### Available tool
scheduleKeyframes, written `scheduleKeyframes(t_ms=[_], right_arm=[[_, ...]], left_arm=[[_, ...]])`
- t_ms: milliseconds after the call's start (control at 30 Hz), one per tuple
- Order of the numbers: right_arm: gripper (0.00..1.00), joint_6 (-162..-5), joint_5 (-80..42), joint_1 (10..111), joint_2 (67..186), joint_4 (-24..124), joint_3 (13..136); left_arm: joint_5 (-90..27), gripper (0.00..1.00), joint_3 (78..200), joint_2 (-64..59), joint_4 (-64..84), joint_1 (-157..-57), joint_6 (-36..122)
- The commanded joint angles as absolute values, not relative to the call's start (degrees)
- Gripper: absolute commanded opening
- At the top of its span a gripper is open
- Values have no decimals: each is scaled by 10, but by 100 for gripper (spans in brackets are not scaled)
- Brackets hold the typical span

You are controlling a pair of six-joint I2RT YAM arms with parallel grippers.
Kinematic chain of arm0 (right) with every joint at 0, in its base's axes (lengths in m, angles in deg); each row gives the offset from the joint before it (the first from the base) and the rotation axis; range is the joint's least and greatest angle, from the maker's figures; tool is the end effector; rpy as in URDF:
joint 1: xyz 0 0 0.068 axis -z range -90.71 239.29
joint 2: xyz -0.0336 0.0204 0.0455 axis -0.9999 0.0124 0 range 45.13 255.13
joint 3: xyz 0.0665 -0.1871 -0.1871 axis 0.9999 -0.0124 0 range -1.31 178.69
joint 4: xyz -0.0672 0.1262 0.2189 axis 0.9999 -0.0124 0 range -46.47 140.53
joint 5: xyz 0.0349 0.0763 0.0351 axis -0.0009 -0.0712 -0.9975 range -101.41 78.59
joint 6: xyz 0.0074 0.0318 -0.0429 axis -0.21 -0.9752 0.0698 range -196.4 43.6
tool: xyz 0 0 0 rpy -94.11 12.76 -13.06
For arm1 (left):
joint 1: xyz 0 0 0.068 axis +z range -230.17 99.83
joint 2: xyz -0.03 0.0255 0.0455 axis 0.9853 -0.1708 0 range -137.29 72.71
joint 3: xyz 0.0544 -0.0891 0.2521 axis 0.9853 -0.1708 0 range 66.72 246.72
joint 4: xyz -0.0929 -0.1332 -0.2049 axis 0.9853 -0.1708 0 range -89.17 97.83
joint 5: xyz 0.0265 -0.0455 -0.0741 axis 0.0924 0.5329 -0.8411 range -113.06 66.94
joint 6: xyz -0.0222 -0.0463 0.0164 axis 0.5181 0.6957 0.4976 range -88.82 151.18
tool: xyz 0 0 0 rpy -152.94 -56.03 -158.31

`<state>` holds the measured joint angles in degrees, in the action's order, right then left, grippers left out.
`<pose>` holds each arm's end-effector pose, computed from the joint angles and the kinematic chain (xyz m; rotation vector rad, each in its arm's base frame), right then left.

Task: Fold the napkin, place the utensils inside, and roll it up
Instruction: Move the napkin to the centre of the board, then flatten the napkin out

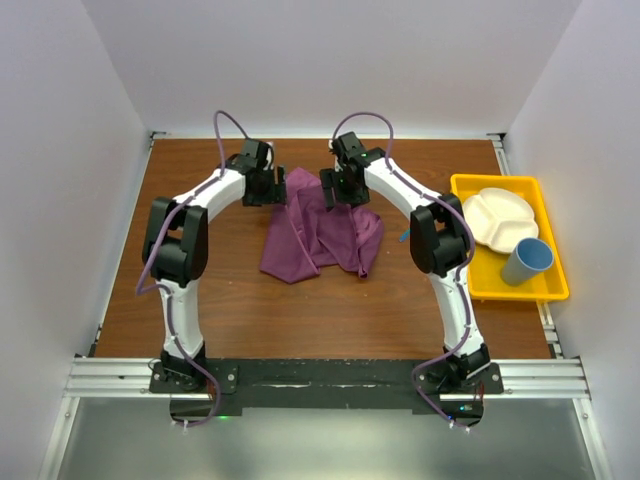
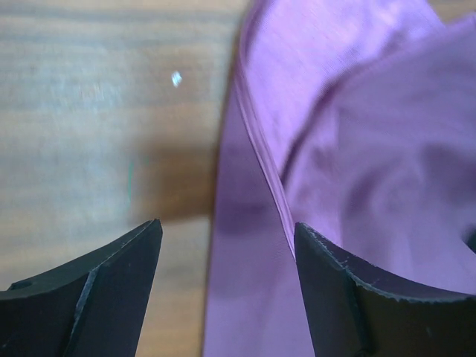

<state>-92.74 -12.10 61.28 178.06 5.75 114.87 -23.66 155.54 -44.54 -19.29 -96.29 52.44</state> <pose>0.4448 0.2369 0.1973 -0.2758 2.6586 0.2710 0.4292 -0.1244 0.1940 -0.1107 2.5601 -0.2673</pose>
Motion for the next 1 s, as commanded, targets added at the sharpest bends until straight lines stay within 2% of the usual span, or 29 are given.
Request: scheduleKeyframes(t_ms=[0, 100, 167, 233, 333, 400, 433, 567, 667, 700, 733, 900, 967], right_arm=[[72, -906, -83, 613, 1757, 54, 1155], [64, -906, -81, 613, 1774, 45, 1165], [56, -905, -84, 613, 1780, 41, 1172], [54, -911, -92, 613, 1785, 42, 1172], [54, -913, -91, 613, 1797, 40, 1175], [59, -914, -83, 613, 1806, 34, 1180], [60, -913, -82, 613, 1815, 32, 1183], [58, -906, -79, 609, 1821, 44, 1173], [37, -902, -68, 605, 1822, 21, 1201], [20, -901, -63, 604, 1816, 15, 1207], [15, -902, -61, 602, 1809, 11, 1214], [0, -917, -68, 601, 1749, -56, 1273], [0, -917, -89, 600, 1714, -63, 1238]], left_arm=[[-257, 76, 1603, -487, -163, -947, 506], [-280, 71, 1622, -512, -150, -935, 506], [-303, 63, 1644, -542, -156, -922, 514], [-344, 52, 1653, -564, -153, -912, 532], [-387, 43, 1660, -583, -145, -897, 546], [-406, 40, 1662, -589, -142, -893, 560], [-413, 35, 1659, -591, -141, -893, 562], [-430, 21, 1639, -581, -123, -893, 572], [-428, 5, 1638, -575, -122, -892, 573], [-418, 0, 1637, -570, -123, -892, 573], [-410, 0, 1631, -558, -126, -892, 573], [-351, 0, 1583, -513, -113, -879, 578], [-341, 0, 1565, -495, -96, -867, 585]])
